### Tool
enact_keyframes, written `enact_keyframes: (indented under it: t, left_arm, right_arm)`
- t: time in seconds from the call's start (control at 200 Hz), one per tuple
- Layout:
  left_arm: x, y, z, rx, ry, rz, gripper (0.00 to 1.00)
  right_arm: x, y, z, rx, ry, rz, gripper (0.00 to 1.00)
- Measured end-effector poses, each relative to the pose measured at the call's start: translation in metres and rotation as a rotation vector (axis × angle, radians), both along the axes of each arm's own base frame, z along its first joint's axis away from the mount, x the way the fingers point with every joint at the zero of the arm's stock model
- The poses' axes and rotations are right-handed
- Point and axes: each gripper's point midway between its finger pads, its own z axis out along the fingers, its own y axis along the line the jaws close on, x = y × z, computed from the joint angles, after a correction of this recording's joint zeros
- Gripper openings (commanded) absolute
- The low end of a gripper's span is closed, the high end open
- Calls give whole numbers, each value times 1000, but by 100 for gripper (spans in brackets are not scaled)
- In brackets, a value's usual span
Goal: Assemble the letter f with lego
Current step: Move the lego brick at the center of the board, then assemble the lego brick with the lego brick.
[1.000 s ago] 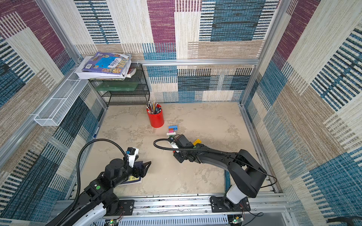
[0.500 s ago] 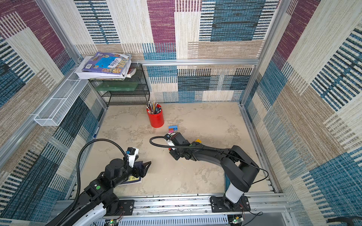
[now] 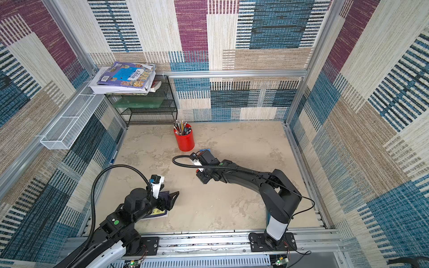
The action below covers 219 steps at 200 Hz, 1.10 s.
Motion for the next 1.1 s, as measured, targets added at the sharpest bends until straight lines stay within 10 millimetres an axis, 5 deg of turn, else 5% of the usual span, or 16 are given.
enact_keyframes:
  t: [1.097]
  left_arm:
    - [0,0,-1,1,1,0,99]
  right_arm:
    - [-7,-10,-30,-91,85,-44,23]
